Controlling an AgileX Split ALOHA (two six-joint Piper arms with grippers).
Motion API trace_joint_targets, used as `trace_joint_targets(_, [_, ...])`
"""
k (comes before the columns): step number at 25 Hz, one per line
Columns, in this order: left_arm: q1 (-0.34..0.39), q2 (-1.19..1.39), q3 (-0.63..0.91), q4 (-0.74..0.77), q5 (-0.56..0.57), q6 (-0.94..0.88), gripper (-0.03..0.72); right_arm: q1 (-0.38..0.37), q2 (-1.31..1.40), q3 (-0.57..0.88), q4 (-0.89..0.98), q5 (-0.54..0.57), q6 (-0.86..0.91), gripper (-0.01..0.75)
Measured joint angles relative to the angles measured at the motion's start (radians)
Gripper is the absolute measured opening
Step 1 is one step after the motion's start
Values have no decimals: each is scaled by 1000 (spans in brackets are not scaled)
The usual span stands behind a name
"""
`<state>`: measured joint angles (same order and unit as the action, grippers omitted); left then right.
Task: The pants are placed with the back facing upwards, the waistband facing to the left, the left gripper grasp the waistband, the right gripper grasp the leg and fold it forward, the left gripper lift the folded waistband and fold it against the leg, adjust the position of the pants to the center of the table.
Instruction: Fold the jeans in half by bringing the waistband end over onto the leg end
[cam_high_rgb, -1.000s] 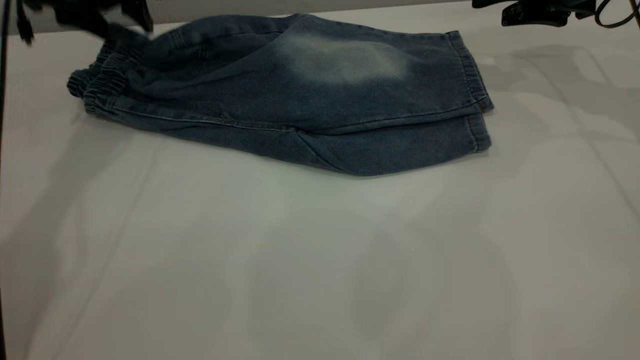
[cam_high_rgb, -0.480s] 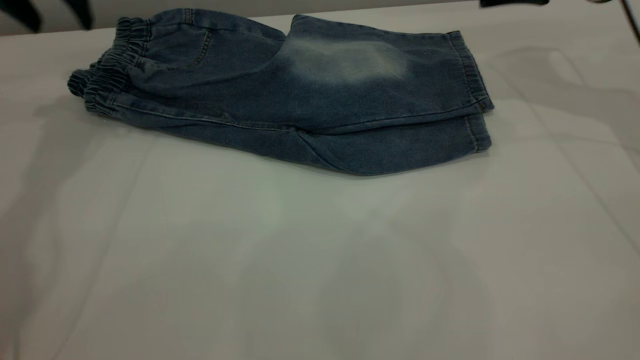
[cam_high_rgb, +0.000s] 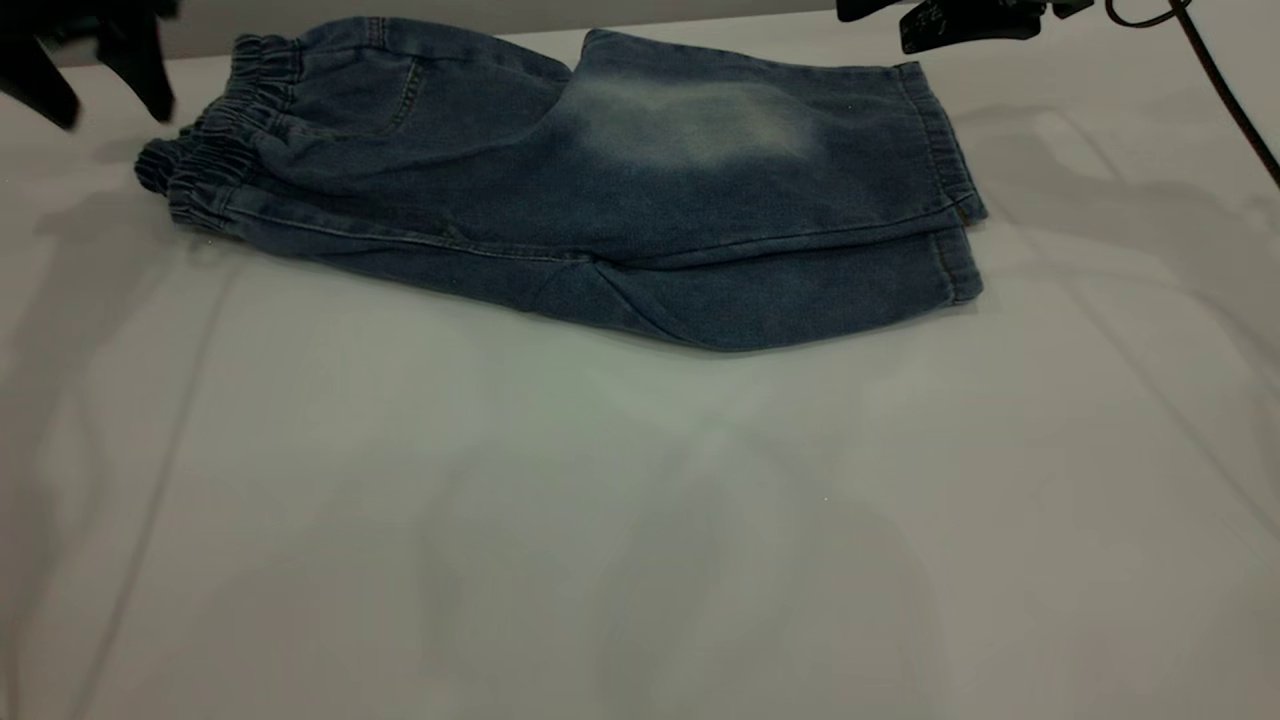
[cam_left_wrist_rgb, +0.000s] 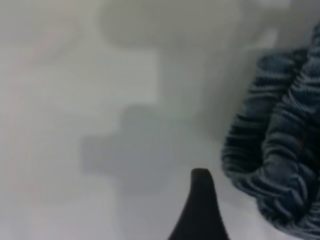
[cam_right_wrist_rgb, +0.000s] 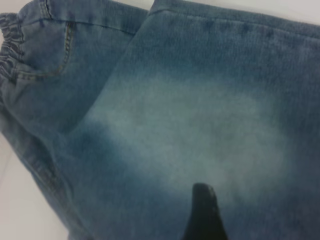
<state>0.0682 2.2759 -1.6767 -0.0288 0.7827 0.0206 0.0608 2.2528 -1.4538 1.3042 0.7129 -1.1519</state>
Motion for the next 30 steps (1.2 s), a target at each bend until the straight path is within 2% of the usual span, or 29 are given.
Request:
trace_joint_targets(5, [9, 53, -1, -104, -54, 94, 517, 0, 0, 0, -40, 4, 27, 442])
trace_joint_targets(15, [22, 93, -2, -109, -133, 100, 517, 0, 0, 0, -38, 13, 26, 442])
trace_joint_targets(21, [21, 119, -3, -221, -150, 140, 501, 0, 0, 0, -38, 13, 26, 442])
trace_joint_targets(25, [20, 123, -3, -289, -150, 156, 407, 0, 0, 0, -36, 13, 26, 442])
trace_joint_targets(30, [19, 118, -3, -293, -152, 156, 158, 0, 0, 0, -36, 13, 26, 442])
